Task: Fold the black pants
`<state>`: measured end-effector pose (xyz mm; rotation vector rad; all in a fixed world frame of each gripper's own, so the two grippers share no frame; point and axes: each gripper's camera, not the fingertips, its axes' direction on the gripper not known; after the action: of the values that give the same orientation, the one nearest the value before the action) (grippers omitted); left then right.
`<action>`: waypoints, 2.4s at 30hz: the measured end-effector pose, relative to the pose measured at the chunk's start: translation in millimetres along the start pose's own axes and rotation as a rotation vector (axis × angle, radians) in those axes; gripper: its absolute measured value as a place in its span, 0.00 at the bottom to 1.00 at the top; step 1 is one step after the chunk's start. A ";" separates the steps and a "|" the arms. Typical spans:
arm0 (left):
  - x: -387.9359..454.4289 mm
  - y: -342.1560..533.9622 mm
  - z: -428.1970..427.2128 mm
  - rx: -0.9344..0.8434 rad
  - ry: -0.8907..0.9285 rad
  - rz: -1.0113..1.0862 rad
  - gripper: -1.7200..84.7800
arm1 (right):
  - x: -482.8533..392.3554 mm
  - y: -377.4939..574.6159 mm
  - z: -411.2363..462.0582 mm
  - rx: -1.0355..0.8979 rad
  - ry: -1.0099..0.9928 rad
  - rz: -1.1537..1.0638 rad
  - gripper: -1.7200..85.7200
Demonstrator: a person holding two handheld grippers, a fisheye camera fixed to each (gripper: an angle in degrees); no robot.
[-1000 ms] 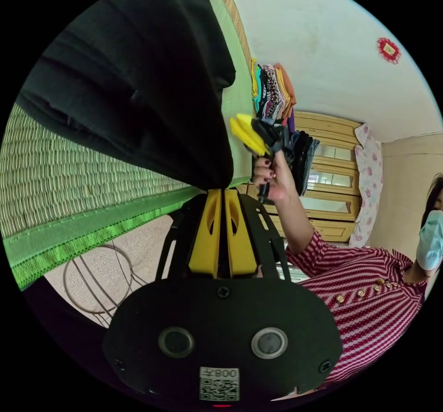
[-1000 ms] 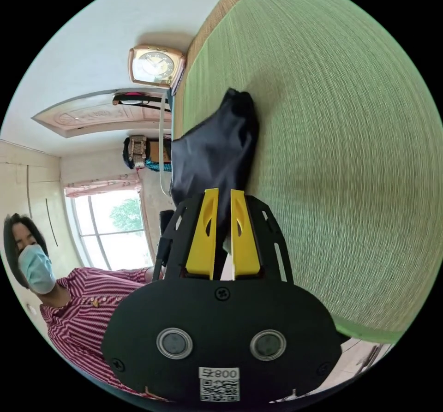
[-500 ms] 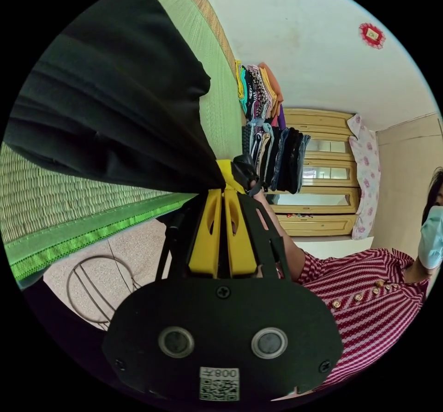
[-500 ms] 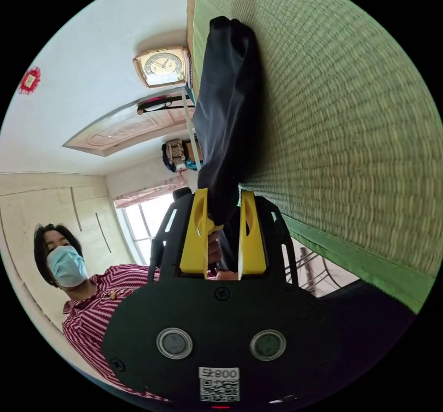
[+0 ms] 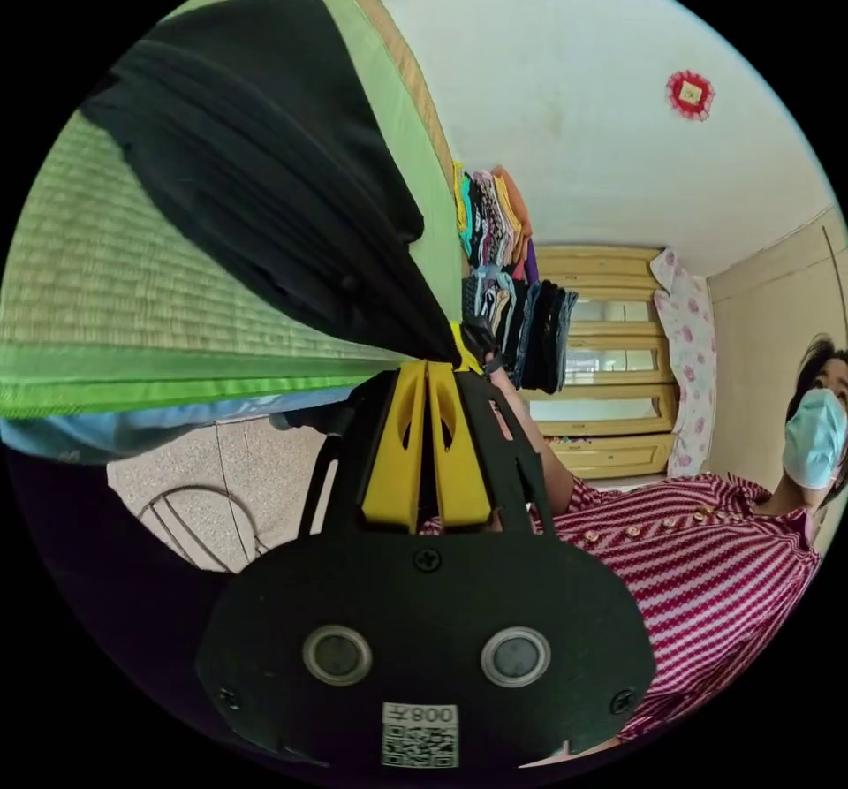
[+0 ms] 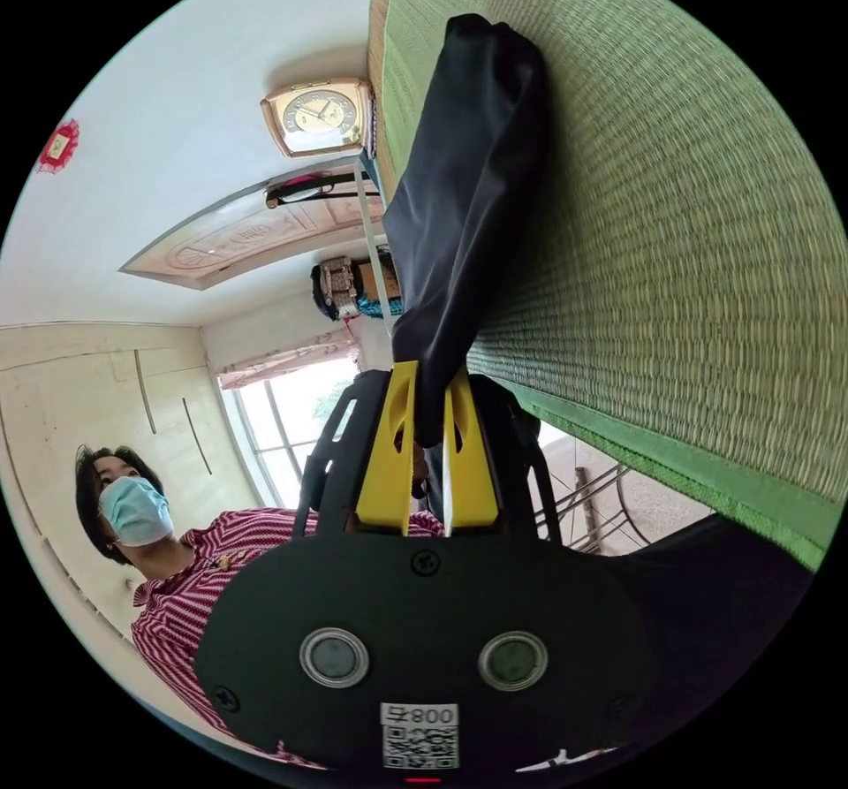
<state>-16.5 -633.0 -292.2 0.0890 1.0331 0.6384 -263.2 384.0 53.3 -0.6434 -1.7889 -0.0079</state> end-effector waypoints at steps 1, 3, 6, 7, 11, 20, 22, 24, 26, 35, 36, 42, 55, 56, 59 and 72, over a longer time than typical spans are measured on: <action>-3.7 2.0 -9.4 0.032 -0.001 -0.012 0.03 | -2.3 0.7 -0.8 0.000 0.005 -0.003 0.07; -8.2 4.3 -19.9 0.063 0.007 -0.026 0.04 | -10.3 4.4 -4.4 0.002 0.011 -0.010 0.06; -14.2 7.5 -28.8 0.095 0.029 -0.054 0.07 | -19.5 10.6 -9.4 0.009 0.013 -0.018 0.06; -16.1 8.7 -30.1 0.105 0.036 -0.064 0.08 | -21.3 12.0 -10.4 0.010 0.015 -0.019 0.06; -23.8 11.7 -27.1 0.101 0.075 -0.113 0.12 | -30.5 23.0 -17.0 0.026 0.019 -0.025 0.05; -41.4 16.2 -16.9 0.101 0.159 -0.206 0.19 | -43.1 41.2 -29.7 0.065 0.010 -0.036 0.05; -40.8 14.2 -16.9 0.116 0.178 -0.210 0.20 | -45.9 44.0 -31.9 0.070 0.011 -0.042 0.05; -41.3 13.1 -17.0 0.137 0.199 -0.213 0.20 | -49.3 47.5 -35.3 0.073 0.014 -0.050 0.05; -41.8 12.6 -16.2 0.152 0.210 -0.218 0.20 | -51.2 50.2 -38.8 0.078 0.015 -0.054 0.05; -44.6 11.1 -6.3 0.234 0.269 -0.270 0.23 | -50.7 61.4 -62.6 0.116 -0.010 -0.059 0.05; -45.2 10.6 -5.0 0.254 0.274 -0.281 0.23 | -50.4 62.5 -65.9 0.122 -0.013 -0.060 0.05; -45.4 4.4 15.5 0.258 0.309 -0.326 0.23 | -49.6 68.4 -82.7 0.133 -0.013 -0.074 0.05; -33.2 18.2 74.7 0.254 0.321 -0.395 0.16 | -19.6 83.5 -126.5 0.170 -0.026 -0.056 0.05; -31.2 19.9 77.6 0.254 0.315 -0.393 0.15 | -17.2 84.4 -130.6 0.174 -0.026 -0.057 0.05; -19.4 30.2 92.7 0.246 0.299 -0.368 0.13 | -11.0 87.8 -142.8 0.180 -0.033 -0.062 0.05; 37.0 86.9 164.3 0.239 0.330 -0.310 0.11 | 9.4 110.7 -191.1 0.193 -0.109 -0.140 0.04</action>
<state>92.1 -505.8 -203.2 0.0308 1.4066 0.2478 -48.0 419.7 88.8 -0.3858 -1.9090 0.1048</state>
